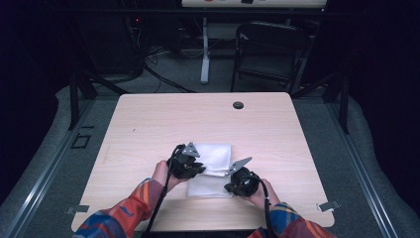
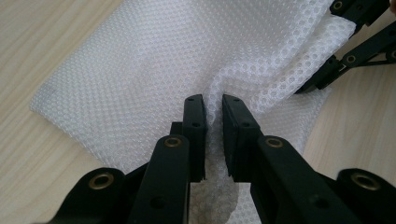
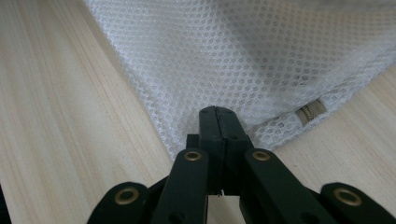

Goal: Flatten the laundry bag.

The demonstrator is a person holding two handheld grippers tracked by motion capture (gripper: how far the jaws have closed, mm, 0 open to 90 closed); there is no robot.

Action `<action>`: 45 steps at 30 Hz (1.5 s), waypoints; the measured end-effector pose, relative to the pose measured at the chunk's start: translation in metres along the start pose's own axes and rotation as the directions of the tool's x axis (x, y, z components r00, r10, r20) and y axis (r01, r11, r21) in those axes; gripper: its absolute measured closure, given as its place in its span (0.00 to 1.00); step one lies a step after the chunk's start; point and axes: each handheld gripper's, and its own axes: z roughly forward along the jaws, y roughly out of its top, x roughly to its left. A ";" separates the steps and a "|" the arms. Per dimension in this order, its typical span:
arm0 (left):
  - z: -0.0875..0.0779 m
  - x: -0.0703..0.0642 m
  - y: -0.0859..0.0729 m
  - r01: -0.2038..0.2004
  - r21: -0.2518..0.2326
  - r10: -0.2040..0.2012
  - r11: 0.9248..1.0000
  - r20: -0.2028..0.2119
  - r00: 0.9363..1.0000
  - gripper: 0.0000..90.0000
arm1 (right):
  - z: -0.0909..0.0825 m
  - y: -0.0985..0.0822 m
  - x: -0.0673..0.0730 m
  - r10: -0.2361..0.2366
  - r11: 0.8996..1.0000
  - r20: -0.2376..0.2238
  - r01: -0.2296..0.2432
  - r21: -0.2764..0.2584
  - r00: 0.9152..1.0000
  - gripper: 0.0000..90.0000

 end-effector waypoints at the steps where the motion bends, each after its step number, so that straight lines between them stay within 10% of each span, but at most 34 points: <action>1: 0.000 0.000 0.000 0.000 0.001 0.000 1.000 0.001 1.000 0.89 | 0.000 0.000 0.000 0.000 1.000 0.000 0.000 0.000 1.000 1.00; 45: -0.001 0.021 0.025 0.027 -0.060 -0.029 0.998 -0.023 0.999 0.88 | 0.000 0.001 0.000 -0.011 1.000 0.002 0.011 0.011 1.000 1.00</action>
